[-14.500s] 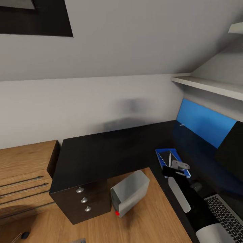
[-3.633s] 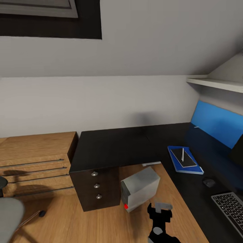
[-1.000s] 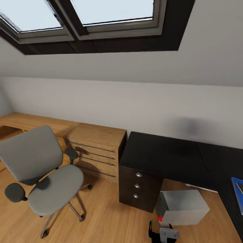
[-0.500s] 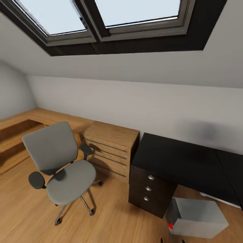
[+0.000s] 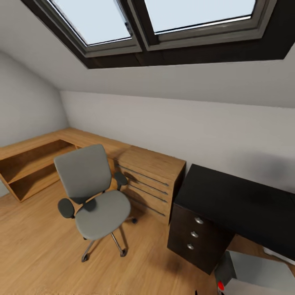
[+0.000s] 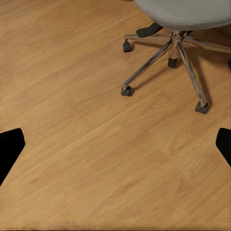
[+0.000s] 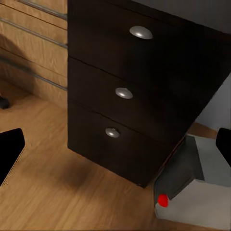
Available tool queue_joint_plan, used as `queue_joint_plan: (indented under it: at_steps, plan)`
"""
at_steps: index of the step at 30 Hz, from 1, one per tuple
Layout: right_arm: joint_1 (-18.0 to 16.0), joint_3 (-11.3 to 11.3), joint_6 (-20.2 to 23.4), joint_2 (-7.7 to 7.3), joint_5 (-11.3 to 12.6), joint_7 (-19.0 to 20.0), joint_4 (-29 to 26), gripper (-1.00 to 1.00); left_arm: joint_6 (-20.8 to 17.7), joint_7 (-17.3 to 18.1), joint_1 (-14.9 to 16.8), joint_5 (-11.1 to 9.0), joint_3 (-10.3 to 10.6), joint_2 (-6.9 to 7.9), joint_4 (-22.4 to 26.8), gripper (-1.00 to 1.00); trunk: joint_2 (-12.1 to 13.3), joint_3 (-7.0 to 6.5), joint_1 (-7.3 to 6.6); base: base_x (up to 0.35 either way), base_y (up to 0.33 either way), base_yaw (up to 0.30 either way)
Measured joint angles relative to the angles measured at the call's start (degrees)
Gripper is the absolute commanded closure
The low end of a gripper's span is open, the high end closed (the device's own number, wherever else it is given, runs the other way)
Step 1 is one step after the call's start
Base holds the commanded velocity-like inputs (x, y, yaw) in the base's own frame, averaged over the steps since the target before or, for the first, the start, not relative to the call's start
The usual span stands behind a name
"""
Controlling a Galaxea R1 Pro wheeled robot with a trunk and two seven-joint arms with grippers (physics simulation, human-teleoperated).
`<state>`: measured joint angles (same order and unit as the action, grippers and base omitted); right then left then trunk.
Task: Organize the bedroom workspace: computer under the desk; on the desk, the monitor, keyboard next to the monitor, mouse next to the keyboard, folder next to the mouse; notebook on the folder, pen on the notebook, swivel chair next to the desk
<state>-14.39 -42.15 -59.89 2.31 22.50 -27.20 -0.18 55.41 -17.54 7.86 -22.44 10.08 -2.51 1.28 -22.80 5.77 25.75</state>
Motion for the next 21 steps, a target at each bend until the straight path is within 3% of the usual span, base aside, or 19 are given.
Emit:
queue_joint_plan:
  at_steps: [11,21]
  plan:
    - [0.0,-0.1,0.0,0.26,0.0,0.0,0.0,-1.00,-0.9,-0.2,0.0,-0.1,0.0,0.15,0.0,-1.00,0.0,-0.20,0.00,-0.004,0.000,0.277]
    - [0.0,-0.1,0.0,0.32,0.0,0.0,0.1,-1.00,-1.1,-0.3,0.0,-0.1,0.0,0.16,0.0,-1.00,0.0,-0.42,0.00,-0.100,0.000,0.277]
